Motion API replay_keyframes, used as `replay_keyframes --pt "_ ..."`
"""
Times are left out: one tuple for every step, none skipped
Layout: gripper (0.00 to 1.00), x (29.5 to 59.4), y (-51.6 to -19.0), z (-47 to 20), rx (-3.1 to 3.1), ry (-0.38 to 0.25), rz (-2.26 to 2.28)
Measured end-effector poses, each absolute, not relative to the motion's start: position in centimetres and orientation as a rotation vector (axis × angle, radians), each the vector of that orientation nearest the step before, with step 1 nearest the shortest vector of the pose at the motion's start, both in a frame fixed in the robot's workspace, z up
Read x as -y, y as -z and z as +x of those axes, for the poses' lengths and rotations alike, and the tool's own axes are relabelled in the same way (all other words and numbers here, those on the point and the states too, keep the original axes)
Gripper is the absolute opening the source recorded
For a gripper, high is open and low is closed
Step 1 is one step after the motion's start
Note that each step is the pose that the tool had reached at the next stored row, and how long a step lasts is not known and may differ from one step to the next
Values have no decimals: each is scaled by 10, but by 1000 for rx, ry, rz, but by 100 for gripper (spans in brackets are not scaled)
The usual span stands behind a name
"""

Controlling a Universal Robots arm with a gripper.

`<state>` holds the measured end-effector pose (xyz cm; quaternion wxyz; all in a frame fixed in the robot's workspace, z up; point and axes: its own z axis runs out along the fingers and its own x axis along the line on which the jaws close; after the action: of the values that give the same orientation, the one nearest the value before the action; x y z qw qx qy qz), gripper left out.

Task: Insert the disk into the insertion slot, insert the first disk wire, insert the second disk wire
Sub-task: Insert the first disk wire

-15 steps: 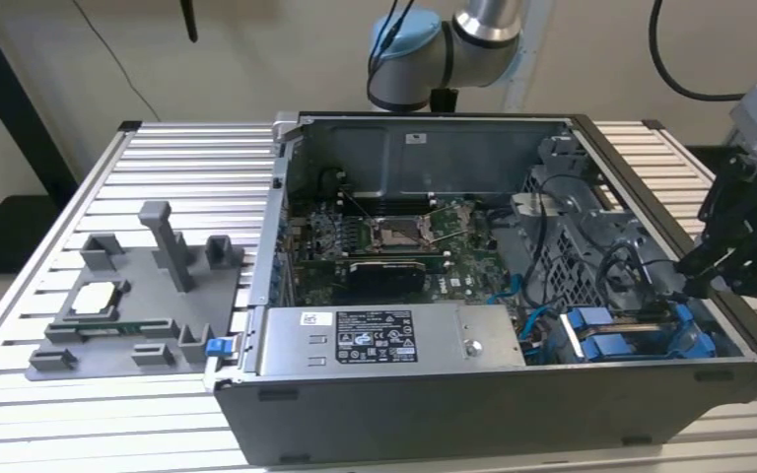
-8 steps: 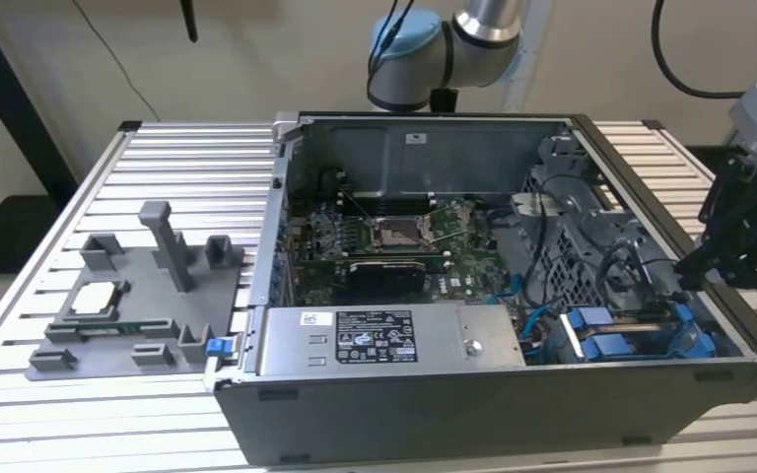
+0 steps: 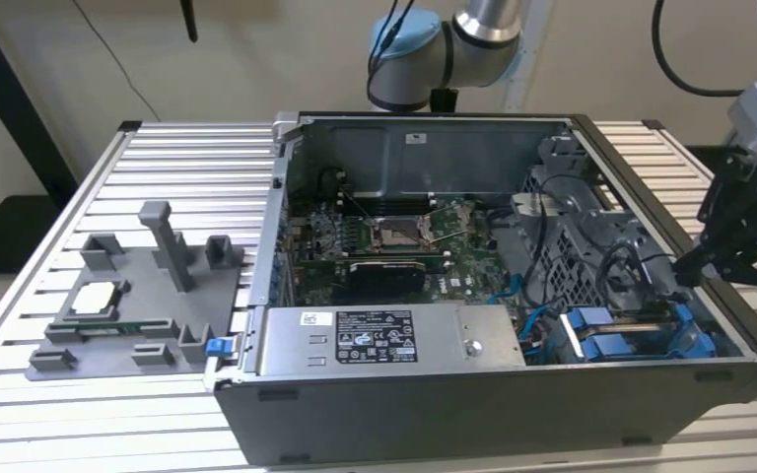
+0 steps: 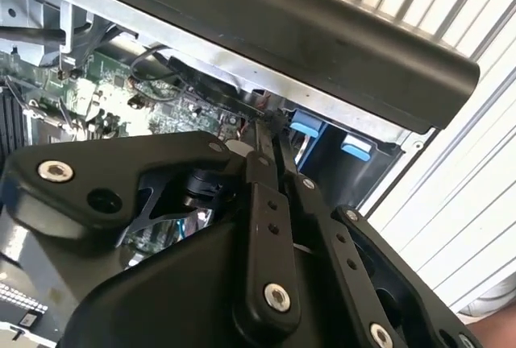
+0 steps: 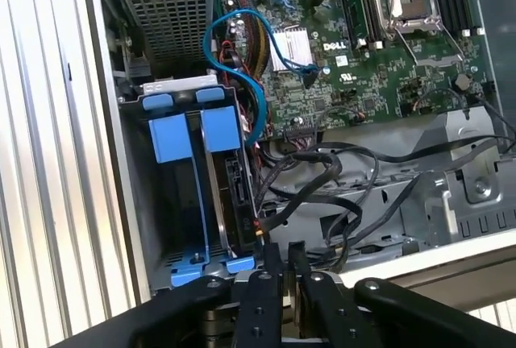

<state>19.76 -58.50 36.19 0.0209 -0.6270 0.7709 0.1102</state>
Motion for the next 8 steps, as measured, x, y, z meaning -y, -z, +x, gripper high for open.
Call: replay_keyframes --pt "0 585 -363 196 -2390 -344 -1942" --pt "0 585 -364 194 -2390 -346 -1939" --pt "0 585 -366 192 -2389 -348 -1937" --pt "0 585 -367 190 -2389 -350 -1935" --pt "0 585 -369 187 -2389 -351 -1934" --pt "0 585 -371 184 -2389 -351 -1933" --pt "0 585 -372 182 -2389 -352 -1933" --pt "0 585 -374 179 -2390 -352 -1932"
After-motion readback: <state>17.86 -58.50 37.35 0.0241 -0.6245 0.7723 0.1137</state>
